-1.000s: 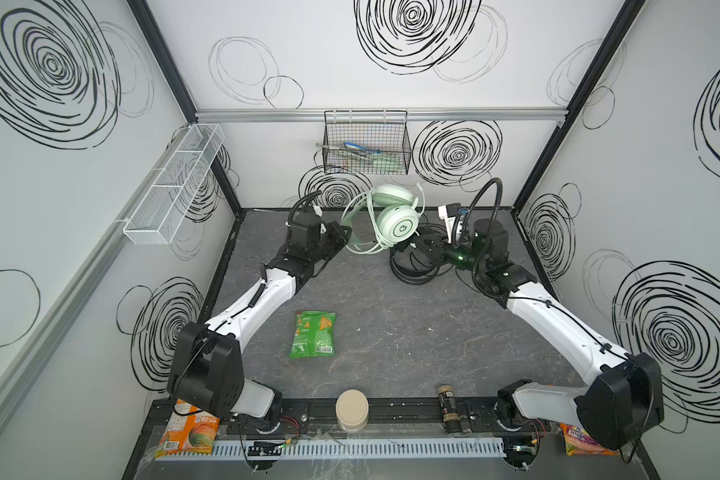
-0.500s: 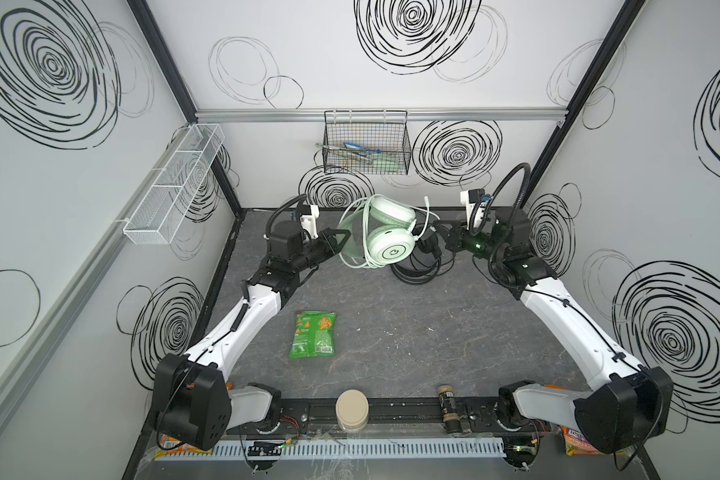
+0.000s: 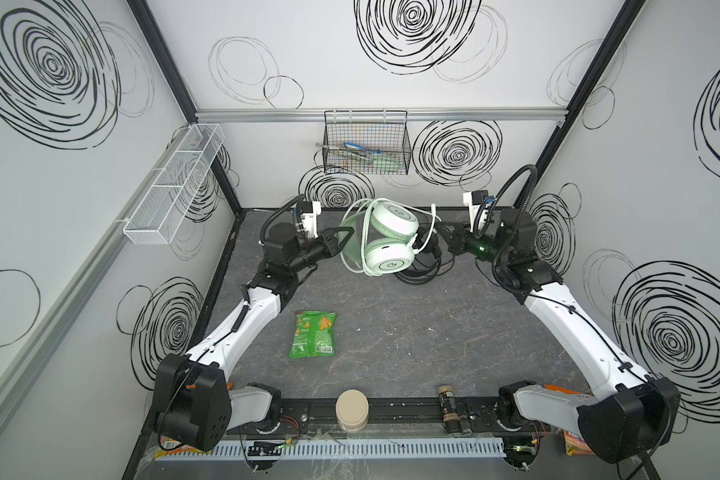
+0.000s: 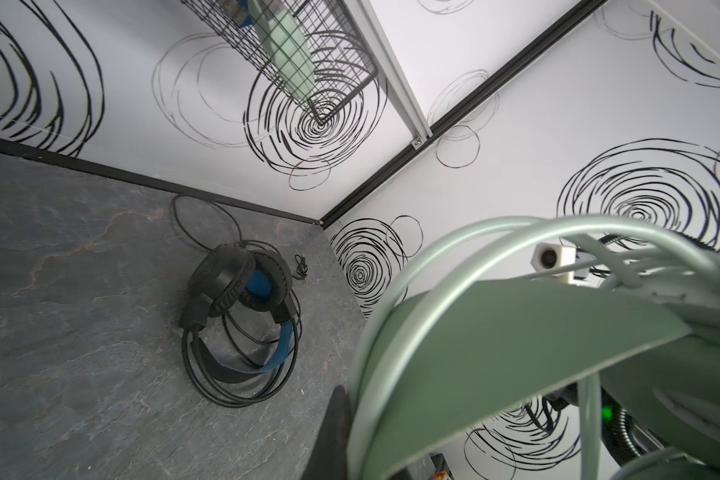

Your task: Wrap the headphones

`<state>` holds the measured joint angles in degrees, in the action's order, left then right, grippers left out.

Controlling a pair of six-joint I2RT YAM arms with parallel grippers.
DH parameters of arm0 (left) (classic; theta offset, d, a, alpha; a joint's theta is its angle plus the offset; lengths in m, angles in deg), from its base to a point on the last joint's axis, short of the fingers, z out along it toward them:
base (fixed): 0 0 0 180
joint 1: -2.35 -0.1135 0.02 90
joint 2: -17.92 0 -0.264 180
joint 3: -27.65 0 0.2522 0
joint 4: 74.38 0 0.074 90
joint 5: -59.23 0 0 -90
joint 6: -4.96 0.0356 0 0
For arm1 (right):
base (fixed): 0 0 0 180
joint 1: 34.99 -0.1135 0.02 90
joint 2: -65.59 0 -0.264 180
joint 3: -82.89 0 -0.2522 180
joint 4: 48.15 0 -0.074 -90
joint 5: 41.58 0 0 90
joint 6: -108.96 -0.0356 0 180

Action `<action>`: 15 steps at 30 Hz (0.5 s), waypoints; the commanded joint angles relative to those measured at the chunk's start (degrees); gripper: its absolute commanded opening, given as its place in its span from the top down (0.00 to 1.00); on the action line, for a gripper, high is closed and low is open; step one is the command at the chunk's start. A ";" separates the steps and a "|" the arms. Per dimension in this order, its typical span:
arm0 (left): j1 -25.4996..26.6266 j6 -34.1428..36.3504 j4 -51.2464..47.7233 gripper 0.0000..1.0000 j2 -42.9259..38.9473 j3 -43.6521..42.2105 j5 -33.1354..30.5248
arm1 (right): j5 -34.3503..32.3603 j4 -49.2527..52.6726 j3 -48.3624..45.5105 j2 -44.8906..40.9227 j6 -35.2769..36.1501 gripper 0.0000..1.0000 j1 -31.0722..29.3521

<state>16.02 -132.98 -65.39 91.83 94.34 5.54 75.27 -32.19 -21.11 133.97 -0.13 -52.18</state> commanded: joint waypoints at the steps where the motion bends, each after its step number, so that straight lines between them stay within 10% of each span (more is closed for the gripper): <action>1: 0.18 -4.96 12.28 1.00 -2.11 1.81 -0.61 | -0.24 -0.95 -1.84 -0.96 -1.62 0.99 -0.54; 9: 5.04 4.77 11.56 1.00 -8.70 -1.11 -14.19 | 5.91 -6.43 -4.53 -2.81 -2.75 0.98 -2.13; 15: 2.96 -0.95 24.40 1.00 -7.91 -4.43 -8.66 | 14.13 -17.97 -6.73 -6.13 -9.62 0.97 -3.64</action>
<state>20.41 -128.59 -57.04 84.83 90.20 -3.83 85.09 -42.83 -27.80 129.54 -5.77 -55.04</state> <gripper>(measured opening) 0.097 0.067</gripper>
